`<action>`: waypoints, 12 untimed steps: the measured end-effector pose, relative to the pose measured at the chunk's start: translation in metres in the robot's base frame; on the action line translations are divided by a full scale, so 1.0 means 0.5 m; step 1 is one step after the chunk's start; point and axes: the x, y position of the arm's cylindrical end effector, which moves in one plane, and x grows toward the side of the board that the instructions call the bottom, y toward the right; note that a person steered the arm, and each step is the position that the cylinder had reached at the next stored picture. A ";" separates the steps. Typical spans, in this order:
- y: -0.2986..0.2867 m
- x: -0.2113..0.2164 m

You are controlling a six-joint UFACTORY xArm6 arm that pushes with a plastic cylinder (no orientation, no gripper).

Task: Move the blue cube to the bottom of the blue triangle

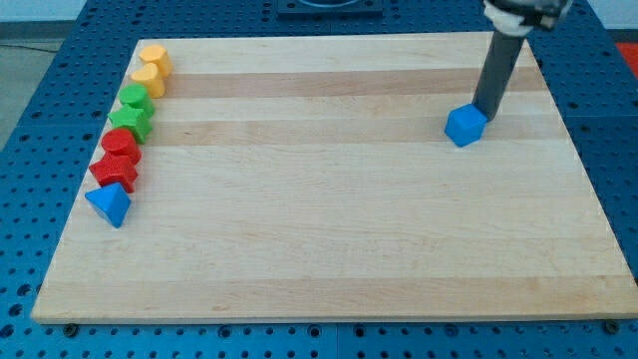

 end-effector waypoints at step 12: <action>-0.584 0.312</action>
